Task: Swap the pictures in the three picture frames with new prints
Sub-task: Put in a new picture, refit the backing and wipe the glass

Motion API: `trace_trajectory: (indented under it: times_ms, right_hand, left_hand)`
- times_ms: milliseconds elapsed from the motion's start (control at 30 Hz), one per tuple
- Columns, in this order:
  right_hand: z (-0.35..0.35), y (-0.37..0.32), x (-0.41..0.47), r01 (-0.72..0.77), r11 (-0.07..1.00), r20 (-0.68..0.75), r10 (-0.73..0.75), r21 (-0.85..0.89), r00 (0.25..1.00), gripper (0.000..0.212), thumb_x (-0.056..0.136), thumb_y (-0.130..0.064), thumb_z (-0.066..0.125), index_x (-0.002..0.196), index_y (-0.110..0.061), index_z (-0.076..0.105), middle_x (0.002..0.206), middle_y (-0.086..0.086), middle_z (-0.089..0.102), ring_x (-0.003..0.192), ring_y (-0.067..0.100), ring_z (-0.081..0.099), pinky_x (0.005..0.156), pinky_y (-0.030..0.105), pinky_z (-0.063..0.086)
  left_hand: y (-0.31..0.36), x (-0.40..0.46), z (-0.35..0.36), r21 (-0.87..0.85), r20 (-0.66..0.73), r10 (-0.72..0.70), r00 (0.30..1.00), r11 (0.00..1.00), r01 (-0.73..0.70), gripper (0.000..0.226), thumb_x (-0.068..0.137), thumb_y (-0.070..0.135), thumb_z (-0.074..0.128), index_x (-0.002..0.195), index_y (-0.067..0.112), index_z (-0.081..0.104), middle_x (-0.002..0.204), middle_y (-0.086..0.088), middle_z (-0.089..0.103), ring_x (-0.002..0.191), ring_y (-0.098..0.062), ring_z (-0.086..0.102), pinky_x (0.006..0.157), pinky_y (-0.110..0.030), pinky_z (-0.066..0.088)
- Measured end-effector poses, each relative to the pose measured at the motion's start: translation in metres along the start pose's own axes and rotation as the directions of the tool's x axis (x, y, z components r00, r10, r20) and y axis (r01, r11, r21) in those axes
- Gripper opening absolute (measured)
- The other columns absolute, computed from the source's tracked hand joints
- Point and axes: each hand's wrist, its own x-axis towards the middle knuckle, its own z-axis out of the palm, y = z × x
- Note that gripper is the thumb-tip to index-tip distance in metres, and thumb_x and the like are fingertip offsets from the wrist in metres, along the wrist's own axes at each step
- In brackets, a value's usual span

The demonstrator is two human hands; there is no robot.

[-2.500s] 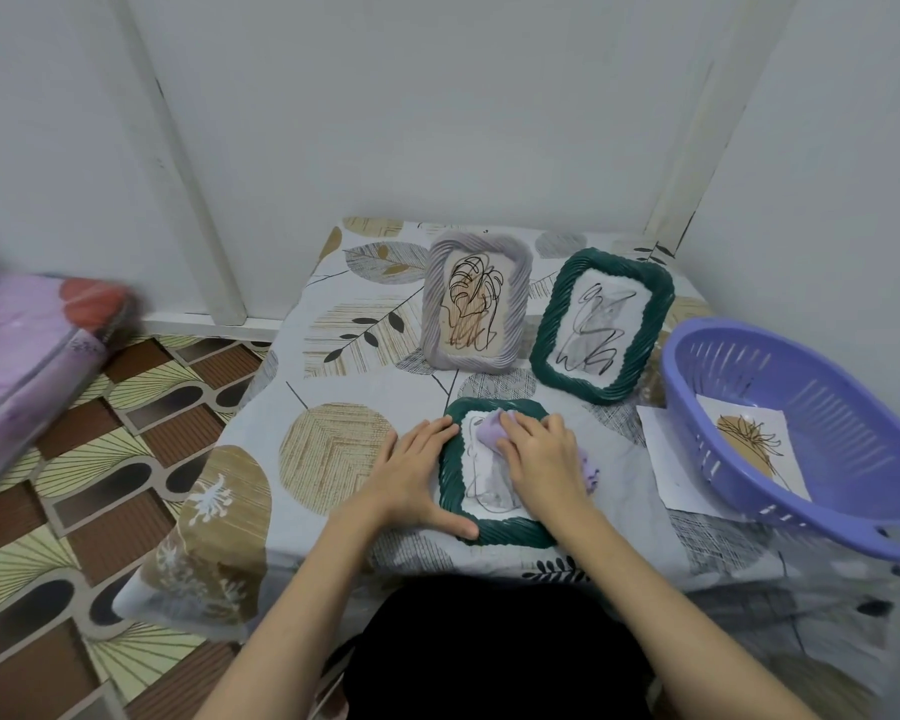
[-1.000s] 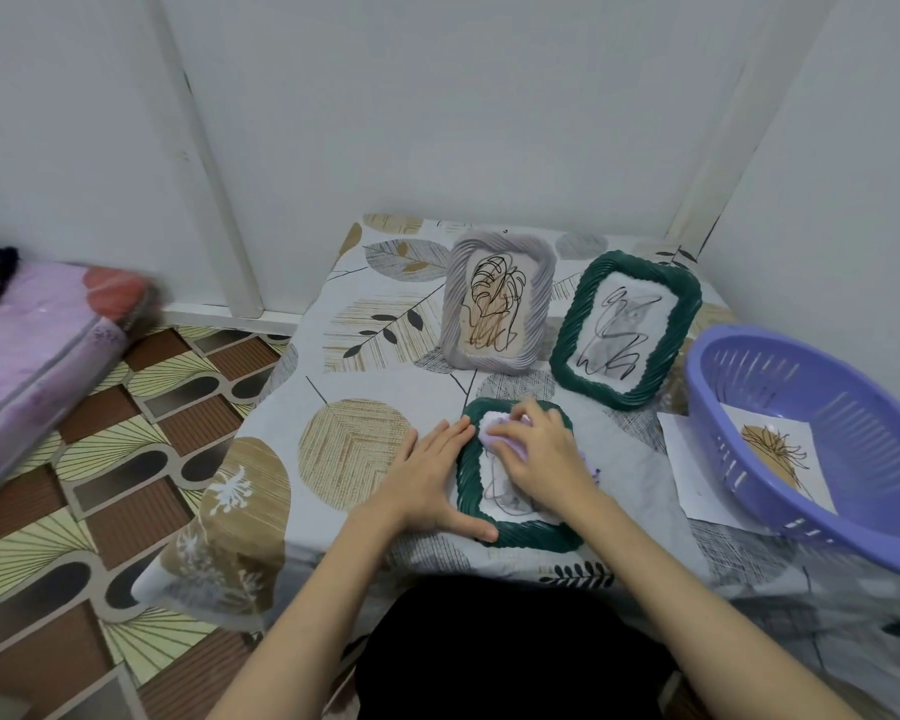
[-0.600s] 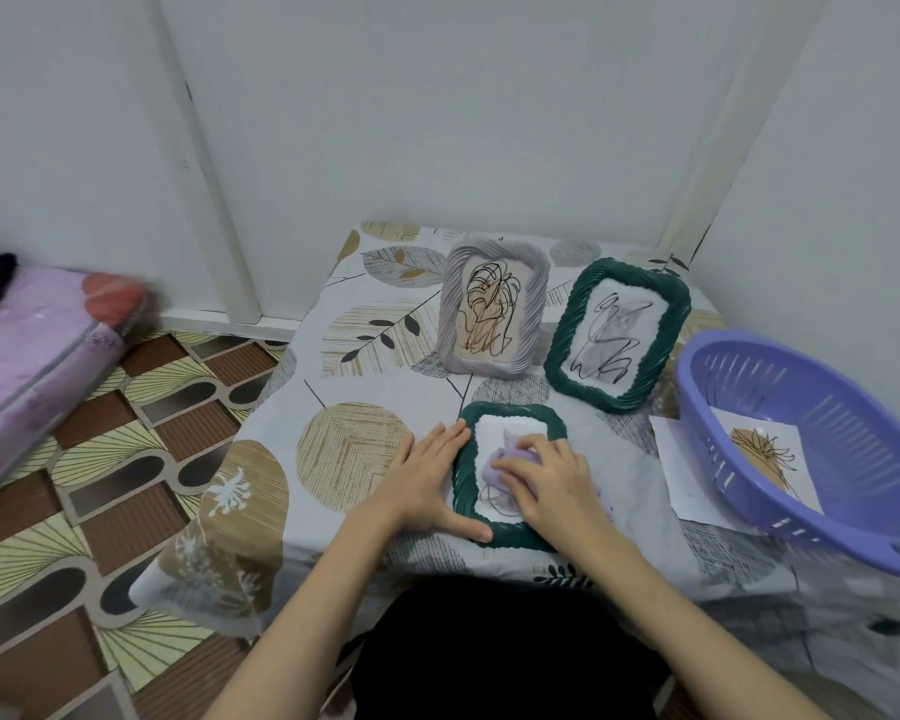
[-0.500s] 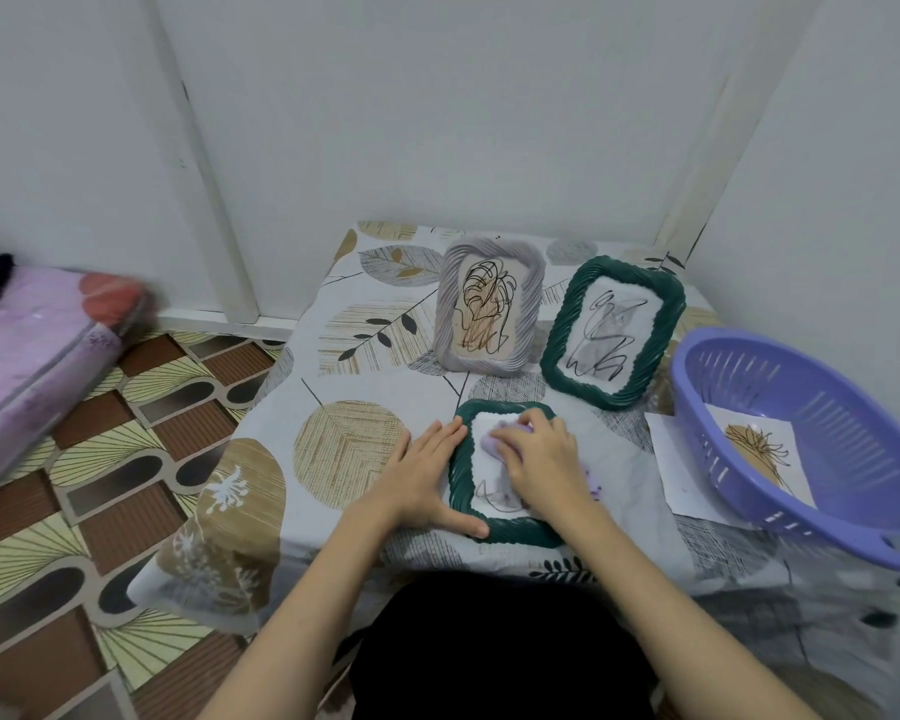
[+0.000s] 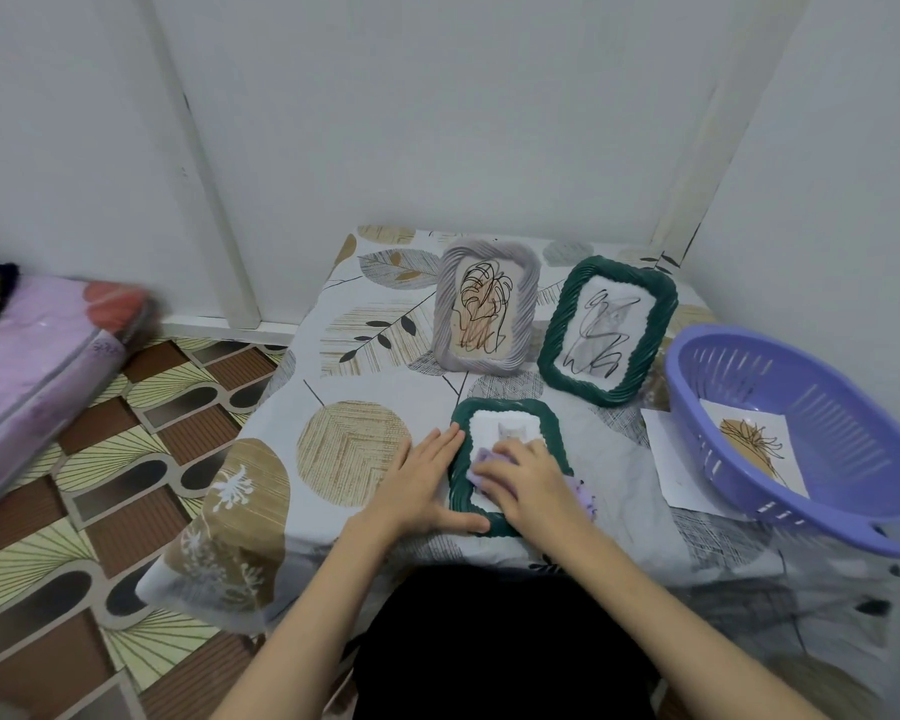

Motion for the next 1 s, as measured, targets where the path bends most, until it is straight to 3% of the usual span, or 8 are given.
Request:
trace_trajectory:
  times_ms: [100, 267, 433, 567, 733, 800, 900, 1000]
  right_hand:
    - [-0.011, 0.009, -0.016, 0.089, 0.996, 0.037, -0.090, 0.008, 0.995, 0.025, 0.081, -0.042, 0.049, 0.080, -0.027, 0.069, 0.086, -0.001, 0.062, 0.067, 0.023, 0.051, 0.060, 0.032, 0.048]
    - [-0.001, -0.002, 0.007, -0.090, 0.996, 0.009, 0.090, -0.009, 0.996, 0.011, 0.076, -0.030, 0.065, 0.077, -0.021, 0.073, 0.084, 0.004, 0.062, 0.069, 0.029, 0.051, 0.057, 0.043, 0.051]
    - [-0.008, 0.002, -0.014, 0.093, 0.995, -0.002, -0.093, -0.033, 0.996, 0.026, 0.080, -0.040, 0.050, 0.076, -0.027, 0.073, 0.082, -0.003, 0.063, 0.064, 0.023, 0.052, 0.053, 0.033, 0.048]
    - [-0.001, -0.005, 0.007, -0.100, 0.995, -0.019, 0.100, -0.003, 0.995, 0.005, 0.071, -0.024, 0.072, 0.074, -0.021, 0.074, 0.079, 0.003, 0.062, 0.067, 0.030, 0.052, 0.053, 0.042, 0.051]
    - [-0.009, -0.008, -0.023, 0.098, 0.995, 0.046, -0.099, 0.018, 0.994, 0.021, 0.081, -0.038, 0.054, 0.078, -0.028, 0.073, 0.085, -0.004, 0.063, 0.070, 0.022, 0.048, 0.057, 0.033, 0.047]
    - [-0.015, 0.006, -0.017, 0.055, 0.998, 0.041, -0.054, -0.026, 0.998, 0.028, 0.080, -0.046, 0.049, 0.078, -0.032, 0.073, 0.084, -0.004, 0.063, 0.069, 0.024, 0.051, 0.056, 0.033, 0.045]
    - [-0.014, 0.007, 0.008, -0.176, 0.980, 0.128, 0.163, 0.094, 0.978, 0.023, 0.080, -0.042, 0.059, 0.086, -0.026, 0.075, 0.094, 0.002, 0.061, 0.084, 0.032, 0.052, 0.076, 0.034, 0.039]
    - [-0.009, -0.010, 0.009, -0.127, 0.980, 0.239, 0.088, 0.156, 0.967, 0.015, 0.086, -0.024, 0.062, 0.093, -0.017, 0.074, 0.105, 0.005, 0.059, 0.094, 0.029, 0.046, 0.083, 0.023, 0.027]
  left_hand:
    - [0.002, 0.000, 0.000, 0.005, 0.011, -0.014, 1.000, 1.000, 0.014, 0.130, 0.041, 0.085, 0.040, 0.149, 0.022, 0.003, 0.157, 0.011, -0.003, 0.144, -0.007, -0.006, 0.115, -0.037, -0.011]
    - [0.005, -0.001, -0.001, 0.007, 0.025, -0.025, 0.999, 1.000, 0.025, 0.128, 0.045, 0.085, 0.043, 0.149, 0.021, 0.002, 0.157, 0.010, -0.003, 0.144, -0.008, -0.007, 0.116, -0.039, -0.010]
    - [0.005, -0.002, -0.001, 0.011, 0.019, -0.023, 1.000, 1.000, 0.023, 0.124, 0.053, 0.080, 0.055, 0.149, 0.021, 0.002, 0.157, 0.010, -0.004, 0.144, -0.008, -0.007, 0.116, -0.039, -0.010]
    - [0.005, -0.001, 0.000, 0.015, 0.014, -0.028, 1.000, 1.000, 0.028, 0.124, 0.052, 0.081, 0.052, 0.149, 0.021, 0.003, 0.157, 0.010, -0.002, 0.144, -0.009, -0.006, 0.116, -0.040, -0.009]
    - [0.005, -0.001, -0.001, 0.009, 0.019, -0.028, 0.999, 1.000, 0.028, 0.128, 0.047, 0.083, 0.049, 0.149, 0.021, 0.003, 0.157, 0.010, -0.002, 0.144, -0.008, -0.006, 0.117, -0.040, -0.009]
    - [0.006, -0.002, -0.002, 0.016, 0.036, -0.027, 0.999, 1.000, 0.026, 0.123, 0.056, 0.077, 0.059, 0.149, 0.020, 0.002, 0.157, 0.010, -0.004, 0.144, -0.009, -0.007, 0.117, -0.040, -0.010]
    - [0.005, -0.003, -0.003, 0.025, 0.039, -0.023, 0.999, 0.999, 0.022, 0.114, 0.067, 0.065, 0.065, 0.149, 0.020, 0.001, 0.157, 0.009, -0.005, 0.144, -0.010, -0.008, 0.116, -0.039, -0.010]
    - [0.004, -0.002, -0.003, 0.036, 0.043, -0.020, 0.999, 0.999, 0.019, 0.115, 0.066, 0.064, 0.066, 0.149, 0.020, 0.000, 0.157, 0.008, -0.004, 0.144, -0.010, -0.008, 0.117, -0.040, -0.009]
